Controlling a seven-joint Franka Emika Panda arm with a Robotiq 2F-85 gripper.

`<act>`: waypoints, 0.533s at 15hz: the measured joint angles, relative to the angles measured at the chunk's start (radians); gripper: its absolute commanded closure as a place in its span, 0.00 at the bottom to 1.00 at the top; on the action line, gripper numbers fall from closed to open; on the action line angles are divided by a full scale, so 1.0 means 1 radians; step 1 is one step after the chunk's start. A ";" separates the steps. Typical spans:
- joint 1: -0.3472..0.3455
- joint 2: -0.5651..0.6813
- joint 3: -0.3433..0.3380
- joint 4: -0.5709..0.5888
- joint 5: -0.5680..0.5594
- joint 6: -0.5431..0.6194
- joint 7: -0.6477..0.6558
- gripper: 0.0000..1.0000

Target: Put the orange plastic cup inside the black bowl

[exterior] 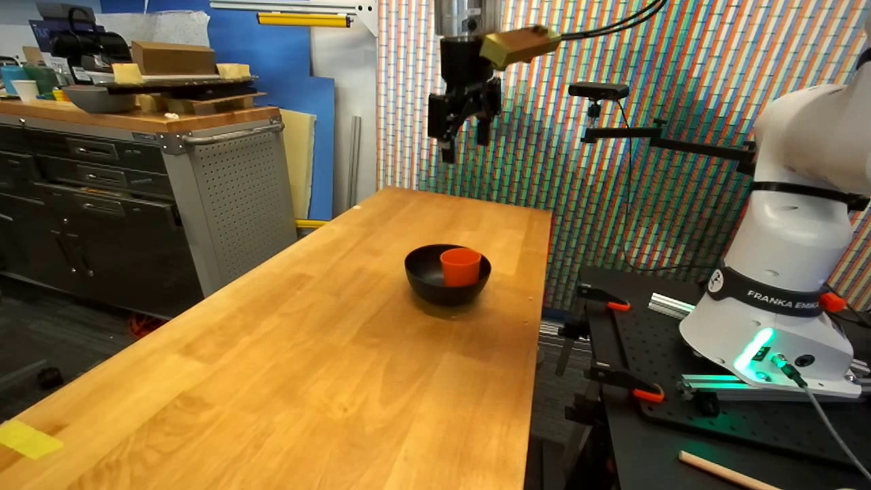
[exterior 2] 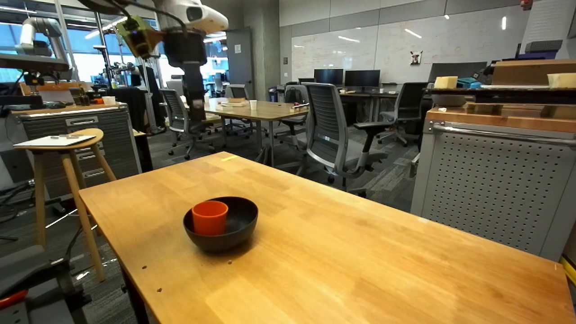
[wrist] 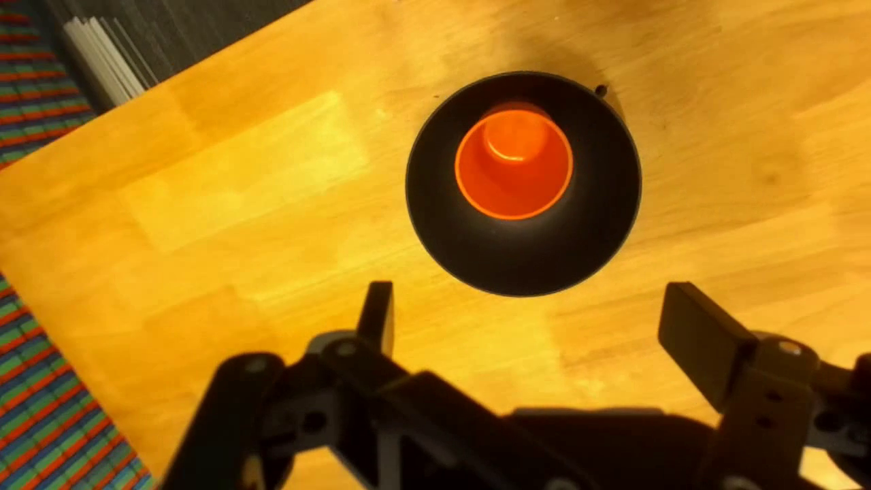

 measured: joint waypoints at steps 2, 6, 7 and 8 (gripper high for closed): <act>0.011 -0.091 0.061 -0.001 -0.012 -0.094 -0.009 0.01; 0.060 -0.243 0.166 -0.001 -0.007 -0.311 -0.062 0.00; 0.073 -0.266 0.183 0.000 0.000 -0.357 -0.088 0.00; 0.086 -0.280 0.194 0.000 0.015 -0.396 -0.124 0.00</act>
